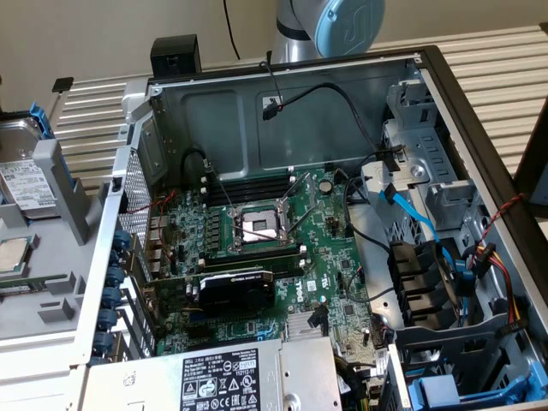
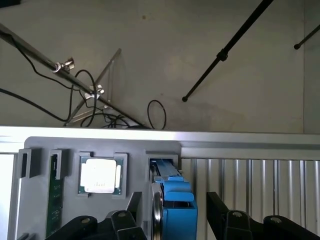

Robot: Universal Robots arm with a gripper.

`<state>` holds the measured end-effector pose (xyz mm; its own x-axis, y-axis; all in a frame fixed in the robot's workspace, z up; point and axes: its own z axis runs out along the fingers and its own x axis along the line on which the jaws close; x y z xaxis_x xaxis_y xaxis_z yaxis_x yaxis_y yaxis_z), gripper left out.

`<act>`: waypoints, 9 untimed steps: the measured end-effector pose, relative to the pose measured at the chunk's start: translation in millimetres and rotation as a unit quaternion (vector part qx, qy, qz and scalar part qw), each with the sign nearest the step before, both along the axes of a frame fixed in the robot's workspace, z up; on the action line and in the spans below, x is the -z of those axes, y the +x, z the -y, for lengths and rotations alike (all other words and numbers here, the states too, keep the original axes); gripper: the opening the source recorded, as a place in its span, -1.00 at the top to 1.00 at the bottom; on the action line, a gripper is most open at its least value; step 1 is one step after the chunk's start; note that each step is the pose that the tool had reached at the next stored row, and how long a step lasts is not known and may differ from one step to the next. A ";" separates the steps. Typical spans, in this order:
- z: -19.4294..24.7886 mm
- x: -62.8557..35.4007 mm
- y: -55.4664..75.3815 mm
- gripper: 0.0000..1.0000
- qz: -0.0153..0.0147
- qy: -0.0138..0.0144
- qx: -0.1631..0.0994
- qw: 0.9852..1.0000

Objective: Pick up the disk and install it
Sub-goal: 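Pick up the disk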

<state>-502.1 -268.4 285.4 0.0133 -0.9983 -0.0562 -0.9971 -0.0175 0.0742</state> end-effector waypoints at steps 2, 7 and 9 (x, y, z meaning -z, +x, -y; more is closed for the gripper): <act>0.0 0.6 0.0 -0.25 0.000 0.000 0.000 1.000; 0.0 2.7 0.0 -0.25 0.000 0.000 0.000 1.000; 0.0 3.8 0.0 -0.25 0.000 0.000 0.000 1.000</act>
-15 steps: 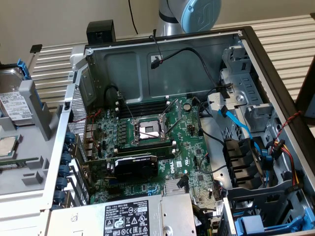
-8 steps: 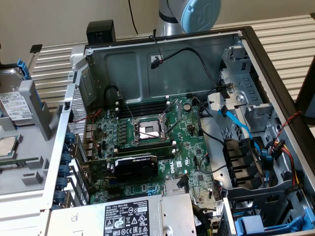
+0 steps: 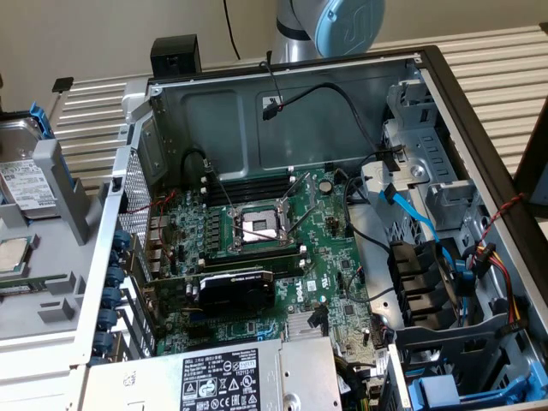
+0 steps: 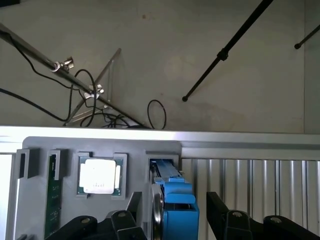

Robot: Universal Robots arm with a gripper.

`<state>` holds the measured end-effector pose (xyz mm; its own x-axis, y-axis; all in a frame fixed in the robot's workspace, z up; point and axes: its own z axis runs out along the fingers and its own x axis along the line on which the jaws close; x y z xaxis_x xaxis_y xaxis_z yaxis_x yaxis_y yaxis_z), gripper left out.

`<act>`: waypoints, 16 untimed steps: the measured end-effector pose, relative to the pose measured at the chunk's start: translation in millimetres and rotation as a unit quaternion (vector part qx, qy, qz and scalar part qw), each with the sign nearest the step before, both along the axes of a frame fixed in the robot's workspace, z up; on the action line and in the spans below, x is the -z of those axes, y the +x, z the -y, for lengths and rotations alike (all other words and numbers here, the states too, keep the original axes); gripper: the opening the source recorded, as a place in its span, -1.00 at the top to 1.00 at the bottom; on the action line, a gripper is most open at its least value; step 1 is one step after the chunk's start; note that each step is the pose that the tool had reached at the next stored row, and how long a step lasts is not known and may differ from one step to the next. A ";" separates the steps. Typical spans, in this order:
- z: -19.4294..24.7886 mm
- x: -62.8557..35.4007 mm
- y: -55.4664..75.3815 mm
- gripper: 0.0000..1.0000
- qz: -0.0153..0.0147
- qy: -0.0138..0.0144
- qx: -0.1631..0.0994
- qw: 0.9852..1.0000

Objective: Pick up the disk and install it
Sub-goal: 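Pick up the disk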

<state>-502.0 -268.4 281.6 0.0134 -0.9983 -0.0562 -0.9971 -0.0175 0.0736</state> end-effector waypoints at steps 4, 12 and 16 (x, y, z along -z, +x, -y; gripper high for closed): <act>0.0 1.4 -0.1 -0.25 0.000 0.000 0.000 1.000; 0.0 3.6 0.0 -0.25 0.000 0.000 0.000 1.000; -0.5 4.5 0.1 -0.25 0.000 0.000 0.000 1.000</act>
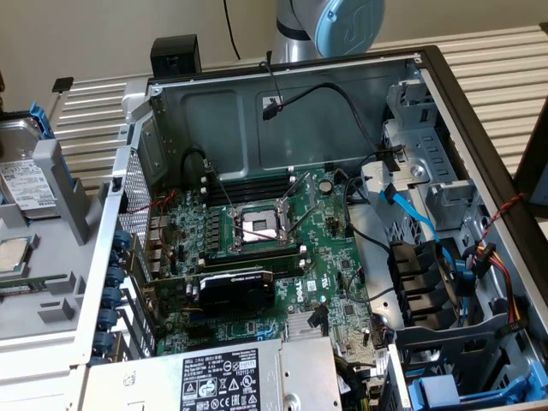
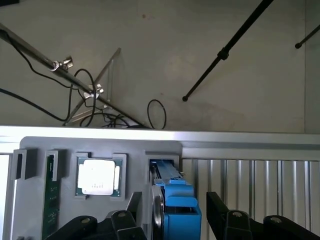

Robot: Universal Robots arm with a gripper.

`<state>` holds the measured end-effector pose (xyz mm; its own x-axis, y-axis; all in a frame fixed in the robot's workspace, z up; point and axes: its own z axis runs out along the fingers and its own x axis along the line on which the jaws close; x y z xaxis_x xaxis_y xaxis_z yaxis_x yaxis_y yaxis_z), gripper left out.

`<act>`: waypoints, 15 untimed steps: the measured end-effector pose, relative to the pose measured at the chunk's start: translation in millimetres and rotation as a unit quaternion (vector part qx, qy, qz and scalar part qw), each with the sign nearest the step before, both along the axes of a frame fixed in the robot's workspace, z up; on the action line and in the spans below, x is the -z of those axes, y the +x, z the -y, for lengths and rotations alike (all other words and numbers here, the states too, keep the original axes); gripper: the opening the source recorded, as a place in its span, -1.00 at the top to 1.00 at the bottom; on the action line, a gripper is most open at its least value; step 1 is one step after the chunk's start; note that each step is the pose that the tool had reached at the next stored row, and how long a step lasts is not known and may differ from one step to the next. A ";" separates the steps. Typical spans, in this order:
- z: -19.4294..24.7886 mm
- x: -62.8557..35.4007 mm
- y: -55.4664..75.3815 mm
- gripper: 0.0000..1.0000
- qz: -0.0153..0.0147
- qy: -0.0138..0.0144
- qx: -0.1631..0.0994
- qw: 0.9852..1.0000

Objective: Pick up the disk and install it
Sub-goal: 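Pick up the disk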

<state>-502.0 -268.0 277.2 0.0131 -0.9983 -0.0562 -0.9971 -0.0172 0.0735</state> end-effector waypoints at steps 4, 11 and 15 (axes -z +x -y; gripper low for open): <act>-1.2 0.1 0.0 -0.25 0.000 0.000 0.000 1.000; -2.6 0.4 0.0 -0.25 0.000 -0.007 0.000 1.000; -2.9 0.6 0.0 -0.25 0.000 -0.009 0.000 1.000</act>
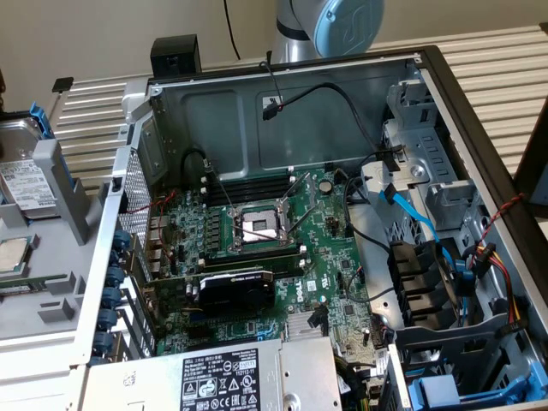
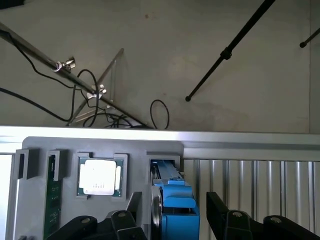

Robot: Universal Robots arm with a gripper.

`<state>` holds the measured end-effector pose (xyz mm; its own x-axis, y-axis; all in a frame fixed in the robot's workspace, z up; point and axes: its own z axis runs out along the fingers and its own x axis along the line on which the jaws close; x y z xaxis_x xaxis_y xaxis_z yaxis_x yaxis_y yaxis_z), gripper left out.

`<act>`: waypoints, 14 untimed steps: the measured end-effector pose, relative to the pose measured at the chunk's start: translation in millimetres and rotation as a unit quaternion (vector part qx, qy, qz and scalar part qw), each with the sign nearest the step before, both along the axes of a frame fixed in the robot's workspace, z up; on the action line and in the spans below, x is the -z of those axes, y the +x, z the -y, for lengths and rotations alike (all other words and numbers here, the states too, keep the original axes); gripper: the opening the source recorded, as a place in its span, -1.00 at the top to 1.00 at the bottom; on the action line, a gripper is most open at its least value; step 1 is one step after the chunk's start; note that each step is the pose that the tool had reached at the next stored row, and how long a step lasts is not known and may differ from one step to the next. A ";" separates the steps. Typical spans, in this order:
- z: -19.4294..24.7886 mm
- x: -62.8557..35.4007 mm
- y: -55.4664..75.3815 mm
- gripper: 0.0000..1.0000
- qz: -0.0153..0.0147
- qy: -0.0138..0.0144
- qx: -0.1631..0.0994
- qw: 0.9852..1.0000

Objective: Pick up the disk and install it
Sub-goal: 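Pick up the disk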

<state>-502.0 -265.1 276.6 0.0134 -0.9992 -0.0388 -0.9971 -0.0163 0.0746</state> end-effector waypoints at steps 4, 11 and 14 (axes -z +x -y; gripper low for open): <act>-0.1 0.1 0.0 -0.25 0.000 0.000 0.000 1.000; -0.1 0.5 0.0 -0.06 0.000 0.000 0.000 1.000; -0.3 0.7 0.0 -0.06 0.000 -0.001 0.000 1.000</act>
<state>-502.0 -264.8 275.9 0.0132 -0.9992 -0.0371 -0.9971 -0.0159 0.0744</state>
